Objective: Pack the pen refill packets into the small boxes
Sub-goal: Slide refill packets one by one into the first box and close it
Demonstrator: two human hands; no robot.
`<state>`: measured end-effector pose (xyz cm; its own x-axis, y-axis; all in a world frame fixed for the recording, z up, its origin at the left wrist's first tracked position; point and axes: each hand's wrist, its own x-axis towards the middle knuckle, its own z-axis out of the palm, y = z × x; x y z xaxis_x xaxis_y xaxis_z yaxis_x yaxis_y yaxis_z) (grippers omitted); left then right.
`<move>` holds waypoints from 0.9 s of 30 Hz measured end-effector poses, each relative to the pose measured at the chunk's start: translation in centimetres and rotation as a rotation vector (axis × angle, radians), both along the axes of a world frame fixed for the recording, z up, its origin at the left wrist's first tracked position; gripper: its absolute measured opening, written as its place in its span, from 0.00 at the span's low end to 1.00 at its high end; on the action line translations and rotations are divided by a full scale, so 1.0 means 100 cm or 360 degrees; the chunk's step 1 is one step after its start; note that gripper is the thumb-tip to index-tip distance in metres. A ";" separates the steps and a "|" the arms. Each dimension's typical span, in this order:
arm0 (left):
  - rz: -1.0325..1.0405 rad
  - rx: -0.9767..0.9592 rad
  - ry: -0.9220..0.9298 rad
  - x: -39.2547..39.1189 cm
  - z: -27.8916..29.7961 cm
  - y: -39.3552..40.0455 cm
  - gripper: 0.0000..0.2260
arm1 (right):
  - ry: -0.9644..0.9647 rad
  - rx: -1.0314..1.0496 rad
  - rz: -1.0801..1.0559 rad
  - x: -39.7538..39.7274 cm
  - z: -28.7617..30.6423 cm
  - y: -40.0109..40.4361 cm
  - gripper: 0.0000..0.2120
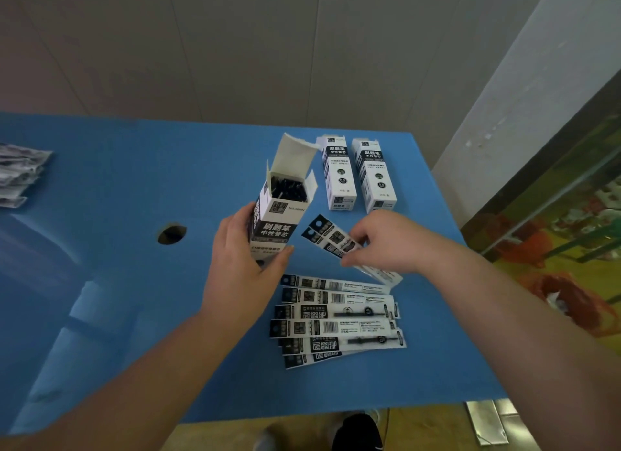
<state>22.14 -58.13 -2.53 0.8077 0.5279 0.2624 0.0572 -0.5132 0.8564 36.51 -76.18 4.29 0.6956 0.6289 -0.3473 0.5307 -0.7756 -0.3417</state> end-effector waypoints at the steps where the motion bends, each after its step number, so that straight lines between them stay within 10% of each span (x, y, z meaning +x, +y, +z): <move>1: -0.0005 0.0002 -0.0002 0.000 0.000 0.000 0.30 | -0.0009 0.0015 -0.0014 0.000 0.003 0.000 0.14; 21: -0.0027 0.0065 0.0031 0.006 -0.006 0.001 0.29 | 0.0775 0.1829 -0.0855 -0.030 0.069 -0.016 0.06; 27: -0.0048 0.0128 0.0031 0.007 -0.004 -0.002 0.29 | 0.0578 0.1998 -0.0977 -0.033 0.079 -0.004 0.04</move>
<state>22.83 -58.32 -2.95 0.8284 0.4811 0.2869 0.0569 -0.5819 0.8113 33.25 -76.63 12.15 0.9583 0.2856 -0.0132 -0.0325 0.0630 -0.9975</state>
